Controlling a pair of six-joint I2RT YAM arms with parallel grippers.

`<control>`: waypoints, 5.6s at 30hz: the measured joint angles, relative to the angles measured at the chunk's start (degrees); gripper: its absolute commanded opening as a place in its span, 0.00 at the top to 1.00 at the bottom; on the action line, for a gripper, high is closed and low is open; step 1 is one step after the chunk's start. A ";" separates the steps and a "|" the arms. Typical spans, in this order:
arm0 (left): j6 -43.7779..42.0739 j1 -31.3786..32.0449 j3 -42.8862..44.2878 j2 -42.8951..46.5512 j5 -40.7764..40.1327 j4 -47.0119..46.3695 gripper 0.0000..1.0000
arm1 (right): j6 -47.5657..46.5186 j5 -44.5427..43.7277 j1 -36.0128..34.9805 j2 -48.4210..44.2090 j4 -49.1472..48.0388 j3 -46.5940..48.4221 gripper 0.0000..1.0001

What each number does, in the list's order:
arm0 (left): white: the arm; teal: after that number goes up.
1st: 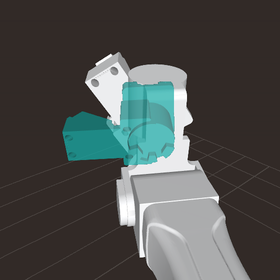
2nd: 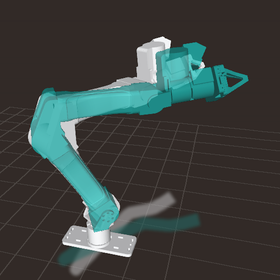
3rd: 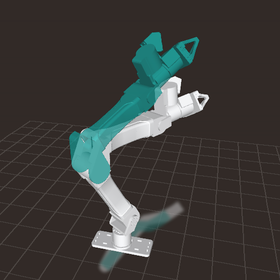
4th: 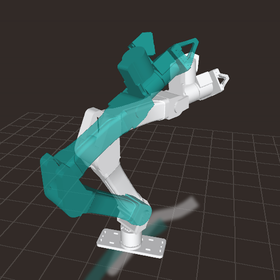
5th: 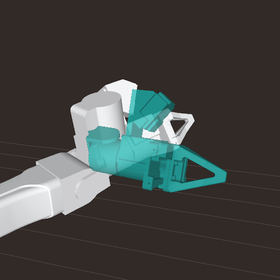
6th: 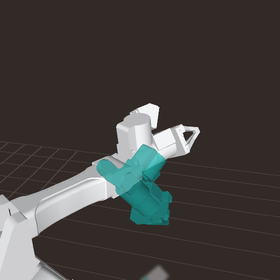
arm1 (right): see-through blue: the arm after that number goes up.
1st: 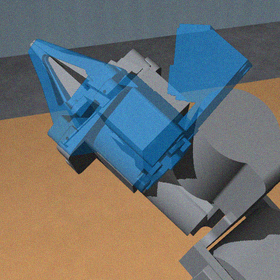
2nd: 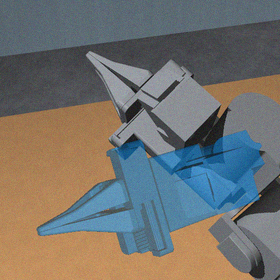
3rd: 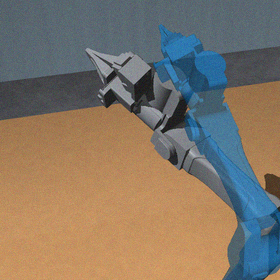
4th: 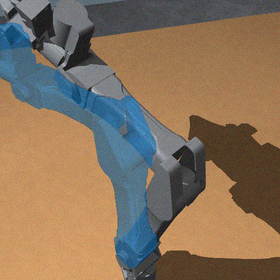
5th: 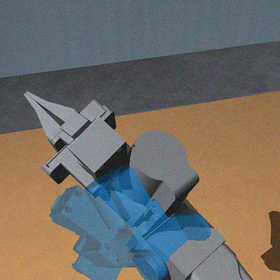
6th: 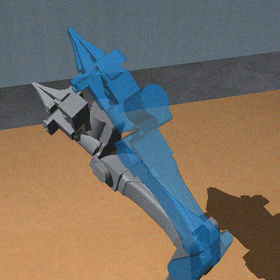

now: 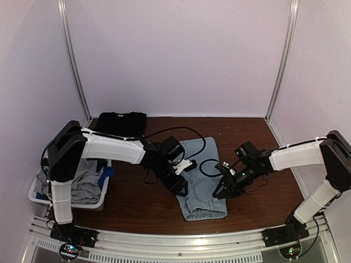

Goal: Fold and stack the mixed laundry pile
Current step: Rotate the rectangle-folded skirt at the center of the board, then pick up the rectangle-folded skirt from the center of the board, then fold the rectangle-folded skirt at the center of the board.

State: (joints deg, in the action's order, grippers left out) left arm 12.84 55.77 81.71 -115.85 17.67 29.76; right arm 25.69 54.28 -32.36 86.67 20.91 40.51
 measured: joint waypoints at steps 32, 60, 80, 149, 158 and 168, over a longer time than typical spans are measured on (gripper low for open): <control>15.43 -4.20 -21.16 17.49 1.05 -11.56 0.46 | -1.49 -1.51 -0.63 4.72 -0.92 12.44 0.60; 22.08 -6.69 -24.61 16.24 -0.50 -9.20 0.86 | -7.96 -5.29 7.58 11.34 5.51 20.44 0.58; -29.20 9.35 -31.04 38.18 -20.20 -12.70 0.04 | -5.53 2.01 4.33 23.23 5.79 34.03 0.59; -28.94 23.06 9.92 17.73 -13.92 33.94 1.00 | -26.45 0.04 2.64 45.77 23.15 57.96 0.60; -32.74 14.40 18.08 12.35 -16.20 35.80 1.00 | -28.70 3.10 0.61 45.64 21.94 55.84 0.62; -37.79 9.35 21.05 5.75 -21.81 32.20 1.00 | -28.76 4.24 0.61 45.64 21.73 55.52 0.62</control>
State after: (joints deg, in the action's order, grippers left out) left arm -24.95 65.12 102.76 -110.10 -4.14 61.95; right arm -3.07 58.52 -31.75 132.31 42.63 96.03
